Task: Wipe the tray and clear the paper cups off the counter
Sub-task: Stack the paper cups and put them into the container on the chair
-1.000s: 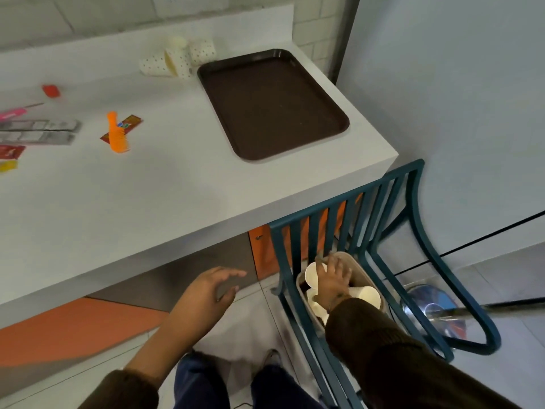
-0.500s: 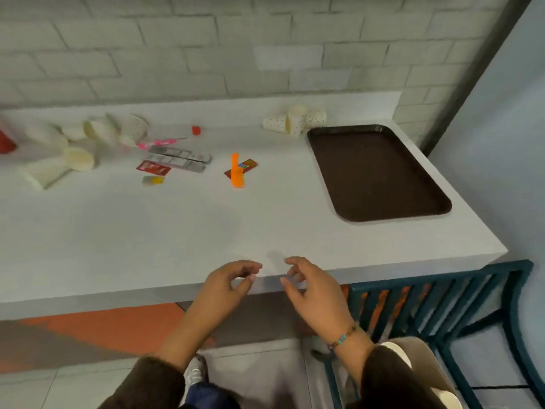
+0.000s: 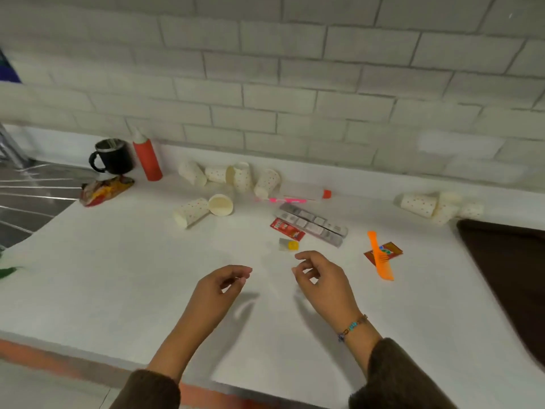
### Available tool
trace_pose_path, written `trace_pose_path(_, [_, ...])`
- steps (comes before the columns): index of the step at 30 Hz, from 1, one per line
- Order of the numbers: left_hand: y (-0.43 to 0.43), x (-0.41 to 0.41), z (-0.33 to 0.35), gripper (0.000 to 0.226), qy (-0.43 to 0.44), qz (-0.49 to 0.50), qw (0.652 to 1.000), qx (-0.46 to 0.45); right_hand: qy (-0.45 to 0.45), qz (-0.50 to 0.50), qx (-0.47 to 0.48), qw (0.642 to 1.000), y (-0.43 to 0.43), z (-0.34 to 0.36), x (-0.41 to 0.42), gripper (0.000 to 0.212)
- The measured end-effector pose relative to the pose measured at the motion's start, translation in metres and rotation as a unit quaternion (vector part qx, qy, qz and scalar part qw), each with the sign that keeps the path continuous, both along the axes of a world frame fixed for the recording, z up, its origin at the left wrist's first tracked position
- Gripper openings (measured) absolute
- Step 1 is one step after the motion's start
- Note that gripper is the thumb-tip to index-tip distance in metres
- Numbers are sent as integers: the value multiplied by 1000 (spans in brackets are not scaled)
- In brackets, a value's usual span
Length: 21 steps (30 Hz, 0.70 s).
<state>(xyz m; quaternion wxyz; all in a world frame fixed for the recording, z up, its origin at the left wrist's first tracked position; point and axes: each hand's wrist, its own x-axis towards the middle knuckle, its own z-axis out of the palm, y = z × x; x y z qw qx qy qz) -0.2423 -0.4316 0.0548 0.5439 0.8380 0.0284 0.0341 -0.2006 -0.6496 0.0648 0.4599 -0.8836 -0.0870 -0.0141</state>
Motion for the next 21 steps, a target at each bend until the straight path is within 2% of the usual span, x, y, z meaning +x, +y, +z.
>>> trace_pose_path(4, [93, 45, -9, 28, 8, 50, 999, 13, 8, 6, -4, 1000, 76, -4, 62, 22])
trace_pose_path(11, [187, 115, -32, 28, 13, 159, 983, 87, -24, 96, -184, 978, 165, -19, 158, 43])
trace_pose_path(14, [207, 146, -39, 38, 25, 165, 975, 150, -21, 140, -281, 949, 192, -24, 201, 68])
trace_pose_path(16, [215, 166, -42, 46, 25, 153, 971, 182, -33, 163, -366, 916, 205, -31, 229, 80])
trace_pose_path(18, [221, 183, -45, 52, 38, 134, 966, 216, -48, 182, -435, 881, 215, -39, 255, 84])
trace_pose_path(21, [226, 205, -48, 57, 55, 108, 962, 246, -70, 212, -478, 850, 229, -46, 287, 91])
